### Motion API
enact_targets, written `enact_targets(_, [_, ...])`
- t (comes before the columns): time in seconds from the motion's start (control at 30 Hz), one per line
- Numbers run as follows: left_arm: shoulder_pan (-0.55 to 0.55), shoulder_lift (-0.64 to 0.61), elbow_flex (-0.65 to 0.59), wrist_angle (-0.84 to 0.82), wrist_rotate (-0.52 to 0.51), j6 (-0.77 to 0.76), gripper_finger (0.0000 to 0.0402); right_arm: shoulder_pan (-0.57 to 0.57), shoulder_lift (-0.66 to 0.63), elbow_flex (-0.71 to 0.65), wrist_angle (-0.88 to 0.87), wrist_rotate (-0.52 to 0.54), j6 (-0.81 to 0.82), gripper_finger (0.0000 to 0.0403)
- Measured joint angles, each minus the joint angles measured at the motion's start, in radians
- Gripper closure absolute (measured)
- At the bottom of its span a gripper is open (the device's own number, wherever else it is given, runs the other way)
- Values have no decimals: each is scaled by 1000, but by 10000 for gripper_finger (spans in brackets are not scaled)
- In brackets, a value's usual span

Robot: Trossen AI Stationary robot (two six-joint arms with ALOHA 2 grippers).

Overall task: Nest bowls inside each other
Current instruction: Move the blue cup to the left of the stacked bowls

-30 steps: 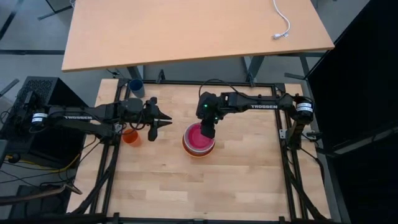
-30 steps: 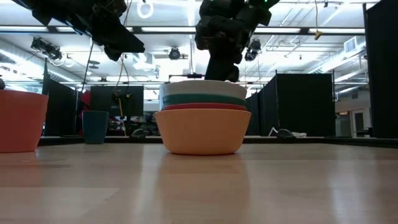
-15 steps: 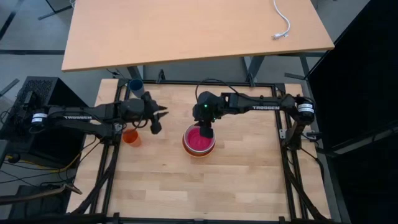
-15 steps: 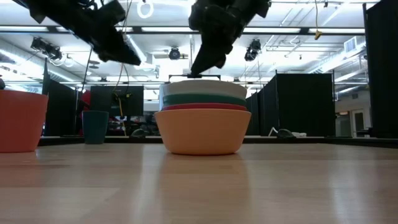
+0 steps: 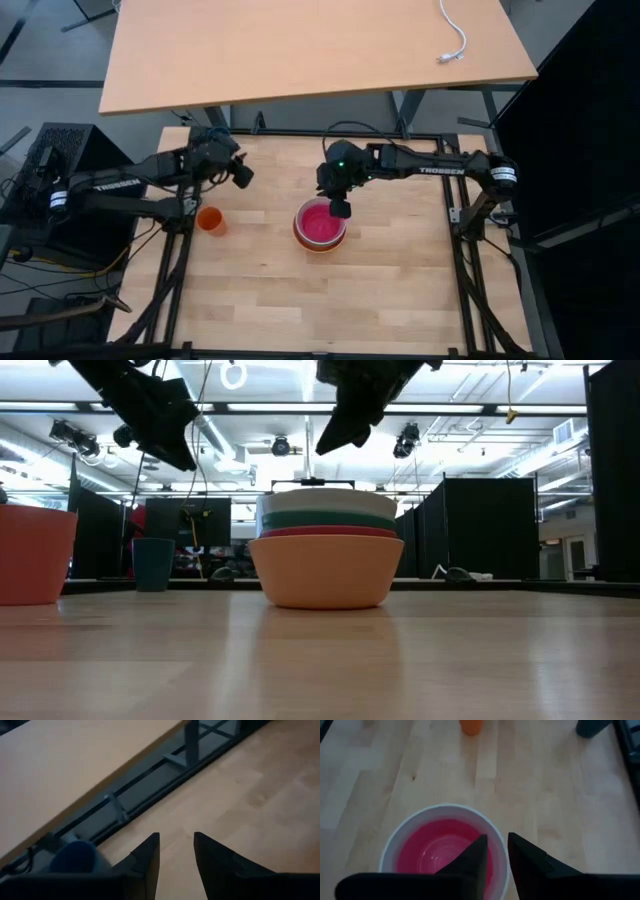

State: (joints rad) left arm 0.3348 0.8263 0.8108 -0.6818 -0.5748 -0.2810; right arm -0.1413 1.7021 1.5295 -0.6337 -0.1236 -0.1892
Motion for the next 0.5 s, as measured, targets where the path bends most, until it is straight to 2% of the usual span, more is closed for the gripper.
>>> enact_targets(0.13, [79, 11, 36, -93, 3, 1, 294, 0, -35, -1, -48, 8, -5, 330])
enact_targets(0.5, [274, 135, 46, -185, 170, 99, 268, -4, -193, -124, -53, 12, 27, 343])
